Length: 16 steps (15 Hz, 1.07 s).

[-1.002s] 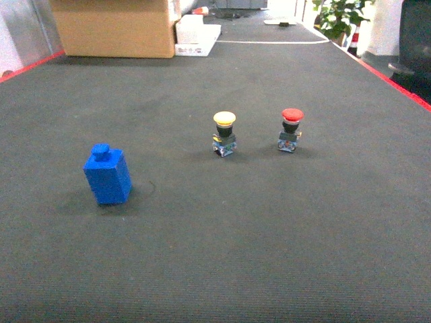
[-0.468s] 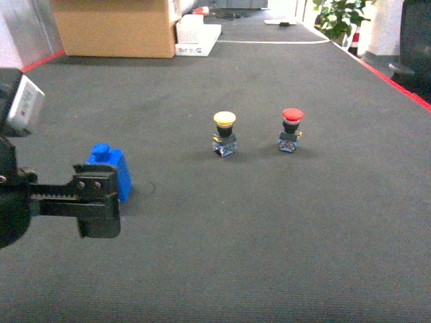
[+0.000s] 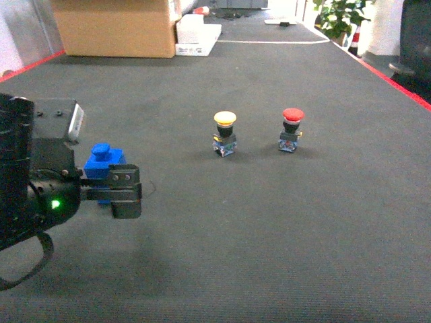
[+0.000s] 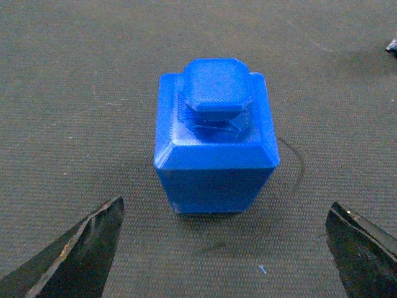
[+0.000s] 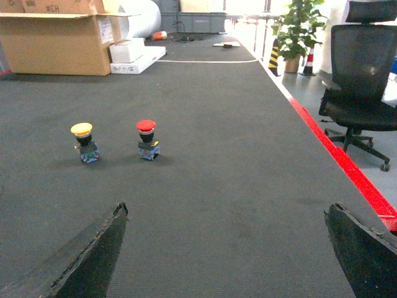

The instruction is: Pick blue part to blue bin on bottom shelf

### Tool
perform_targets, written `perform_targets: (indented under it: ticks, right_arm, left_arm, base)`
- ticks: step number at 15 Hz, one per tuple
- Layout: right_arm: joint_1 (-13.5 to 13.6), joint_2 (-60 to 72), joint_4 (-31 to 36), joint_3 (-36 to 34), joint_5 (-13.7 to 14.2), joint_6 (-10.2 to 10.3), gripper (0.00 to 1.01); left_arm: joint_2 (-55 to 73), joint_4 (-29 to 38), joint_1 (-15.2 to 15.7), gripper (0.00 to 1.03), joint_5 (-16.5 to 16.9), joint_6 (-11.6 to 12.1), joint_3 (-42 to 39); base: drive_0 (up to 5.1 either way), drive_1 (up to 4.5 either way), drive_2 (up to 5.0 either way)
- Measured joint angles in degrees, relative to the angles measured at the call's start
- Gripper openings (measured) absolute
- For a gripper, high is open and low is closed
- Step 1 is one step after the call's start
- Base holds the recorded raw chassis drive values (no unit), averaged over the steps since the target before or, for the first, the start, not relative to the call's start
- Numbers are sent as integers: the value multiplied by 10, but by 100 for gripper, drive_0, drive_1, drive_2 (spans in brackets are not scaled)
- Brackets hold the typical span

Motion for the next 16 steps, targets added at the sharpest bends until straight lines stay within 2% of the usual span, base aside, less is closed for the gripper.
perform_targets:
  ticks: [2,5,9,10,13,16]
  right_arm:
    - [0,0,0,0,0,0,98]
    - [0,0,0,0,0,0,98]
    - [0,0,0,0,0,0,98]
    - [0,0,0,0,0,0,98]
    - [0,0,0,0,0,0,98]
    - [0,0,0,0,0,0,98]
  left_arm:
    - [45,-2,6,98,3,1,41]
    - [99,3,16,98,4,20,103]
    - [143,40,18,54,-6,31,137]
    - [143,42,18,46,-7,31,139]
    - [143,60,19,44,-12,41,135]
    - [24,97,19,44,-16,41,5]
  base:
    - [0,0,0]
    - [0,0,0]
    - [0,0,0]
    - [0,0,0]
    - [0,0,0]
    - [0,0,0]
